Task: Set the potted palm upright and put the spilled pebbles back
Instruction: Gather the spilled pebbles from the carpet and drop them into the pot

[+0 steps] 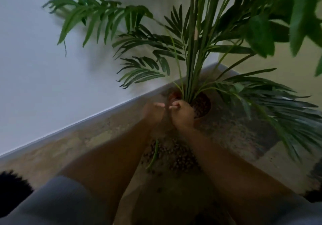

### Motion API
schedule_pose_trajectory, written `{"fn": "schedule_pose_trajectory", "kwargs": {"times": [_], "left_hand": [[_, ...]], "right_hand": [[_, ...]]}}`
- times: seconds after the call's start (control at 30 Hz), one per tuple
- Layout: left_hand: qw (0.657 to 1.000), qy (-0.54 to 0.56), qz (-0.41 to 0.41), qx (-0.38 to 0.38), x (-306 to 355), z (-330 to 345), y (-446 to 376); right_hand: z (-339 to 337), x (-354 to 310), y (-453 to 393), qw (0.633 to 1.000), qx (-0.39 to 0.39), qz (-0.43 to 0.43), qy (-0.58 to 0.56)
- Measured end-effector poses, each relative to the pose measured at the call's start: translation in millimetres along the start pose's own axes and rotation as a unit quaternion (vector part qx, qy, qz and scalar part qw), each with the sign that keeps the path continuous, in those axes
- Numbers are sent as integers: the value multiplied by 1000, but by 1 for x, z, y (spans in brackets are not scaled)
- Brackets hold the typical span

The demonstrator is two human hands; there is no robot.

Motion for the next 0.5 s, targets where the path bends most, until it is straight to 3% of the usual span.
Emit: {"fn": "schedule_pose_trajectory", "kwargs": {"times": [0.2,0.33,0.5], "left_hand": [[997,-62,-50,-23,-48,-13,-16],[992,-118,-23,-25,-77,-21,-15],[973,-211,-65,-66,-107,-21,-9]], "right_hand": [[43,29,4,985,-159,16,61],[71,52,9,951,-282,37,122],[96,82,14,911,-377,60,153]]}}
Point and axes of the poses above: each hand's wrist, its own y-axis away from the middle knuckle, its own z-axis out of the palm, x = y × z, the point moved 5 cm from there along -y, towards the middle knuckle, and after that the axes turned 8 degrees about -x, right-handed, at the moved point
